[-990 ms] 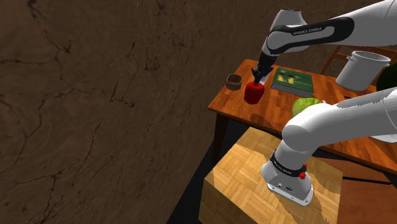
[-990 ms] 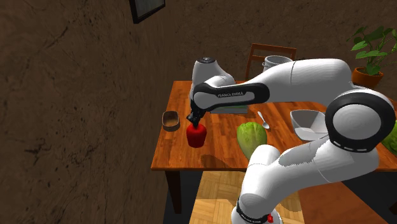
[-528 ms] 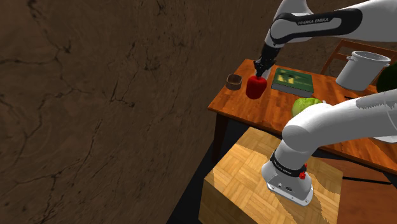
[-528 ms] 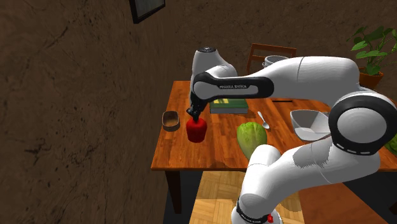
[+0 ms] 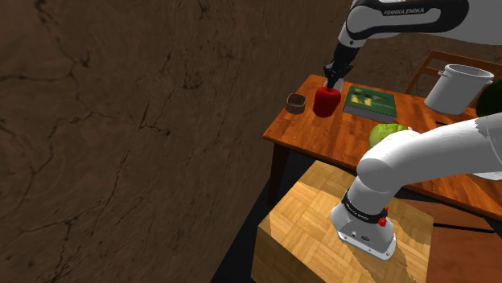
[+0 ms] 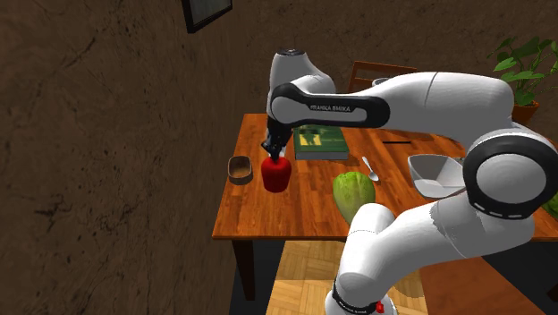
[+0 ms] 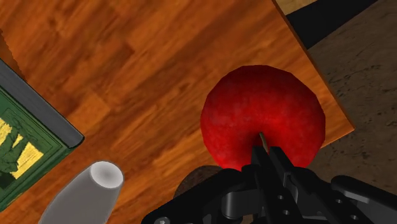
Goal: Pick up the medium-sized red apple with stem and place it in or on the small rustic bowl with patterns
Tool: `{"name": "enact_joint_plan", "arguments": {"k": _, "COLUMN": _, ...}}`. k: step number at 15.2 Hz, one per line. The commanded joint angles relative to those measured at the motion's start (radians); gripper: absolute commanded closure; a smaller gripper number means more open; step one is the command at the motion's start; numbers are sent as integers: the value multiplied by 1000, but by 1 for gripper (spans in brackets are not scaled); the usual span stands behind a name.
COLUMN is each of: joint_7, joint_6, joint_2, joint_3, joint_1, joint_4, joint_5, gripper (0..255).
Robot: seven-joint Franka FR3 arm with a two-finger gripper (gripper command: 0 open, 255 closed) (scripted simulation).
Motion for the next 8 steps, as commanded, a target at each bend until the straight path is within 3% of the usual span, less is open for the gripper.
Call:
{"name": "enact_joint_plan", "arguments": {"k": 1, "joint_7": 0, "joint_6": -27, "joint_2": 0, "joint_3": 6, "joint_1": 2, "joint_4": 26, "joint_5": 5, "gripper": 255}}
{"name": "enact_joint_plan", "arguments": {"k": 3, "joint_7": -1, "joint_6": -48, "joint_2": 1, "joint_3": 11, "joint_1": 5, "joint_4": 49, "joint_5": 9, "gripper": 255}}
{"name": "enact_joint_plan", "arguments": {"k": 8, "joint_7": -49, "joint_6": -37, "joint_2": 207, "joint_3": -48, "joint_1": 57, "joint_4": 249, "joint_5": 54, "gripper": 255}}
